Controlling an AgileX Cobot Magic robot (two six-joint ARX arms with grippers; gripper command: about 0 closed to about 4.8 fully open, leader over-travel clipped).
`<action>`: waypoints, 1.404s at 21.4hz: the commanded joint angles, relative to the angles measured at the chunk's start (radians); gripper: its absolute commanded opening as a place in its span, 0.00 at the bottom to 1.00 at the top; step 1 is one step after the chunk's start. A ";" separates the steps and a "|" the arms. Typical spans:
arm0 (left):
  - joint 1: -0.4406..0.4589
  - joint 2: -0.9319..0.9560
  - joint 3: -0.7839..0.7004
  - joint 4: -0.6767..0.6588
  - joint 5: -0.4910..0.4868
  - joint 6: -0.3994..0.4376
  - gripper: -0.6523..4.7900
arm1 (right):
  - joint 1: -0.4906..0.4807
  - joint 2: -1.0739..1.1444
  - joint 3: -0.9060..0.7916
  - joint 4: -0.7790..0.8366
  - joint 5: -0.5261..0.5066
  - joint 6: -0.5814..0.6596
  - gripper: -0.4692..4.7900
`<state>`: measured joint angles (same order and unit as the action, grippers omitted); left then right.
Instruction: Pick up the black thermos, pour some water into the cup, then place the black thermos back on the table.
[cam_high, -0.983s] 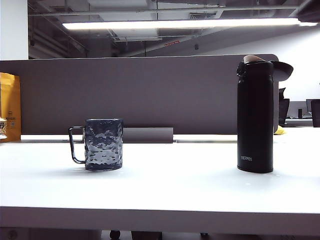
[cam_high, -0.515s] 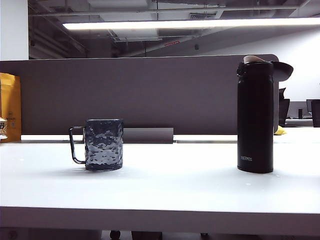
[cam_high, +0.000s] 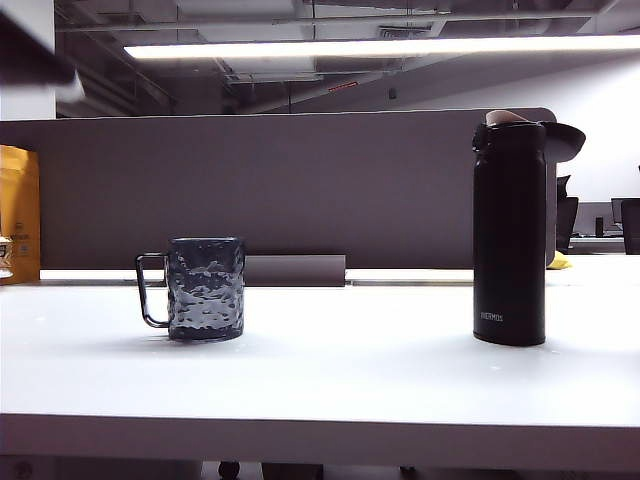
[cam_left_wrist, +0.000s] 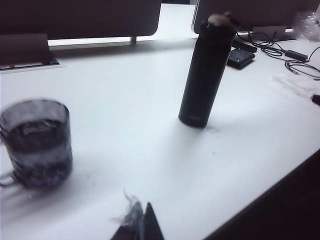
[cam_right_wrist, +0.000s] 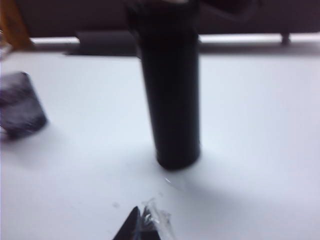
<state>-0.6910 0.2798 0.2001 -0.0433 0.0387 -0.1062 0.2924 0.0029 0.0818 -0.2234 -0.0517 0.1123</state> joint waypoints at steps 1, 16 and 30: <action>0.002 0.000 -0.101 0.115 -0.027 -0.007 0.11 | 0.002 -0.001 -0.027 0.018 0.011 -0.001 0.07; 0.001 -0.003 -0.192 0.107 -0.066 -0.051 0.12 | 0.002 -0.001 -0.058 -0.004 0.008 -0.001 0.09; 0.088 -0.068 -0.191 0.099 -0.021 -0.051 0.12 | 0.000 -0.001 -0.059 0.000 0.009 -0.001 0.09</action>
<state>-0.6365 0.2214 0.0074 0.0467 -0.0048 -0.1547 0.2932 0.0021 0.0261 -0.2260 -0.0448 0.1123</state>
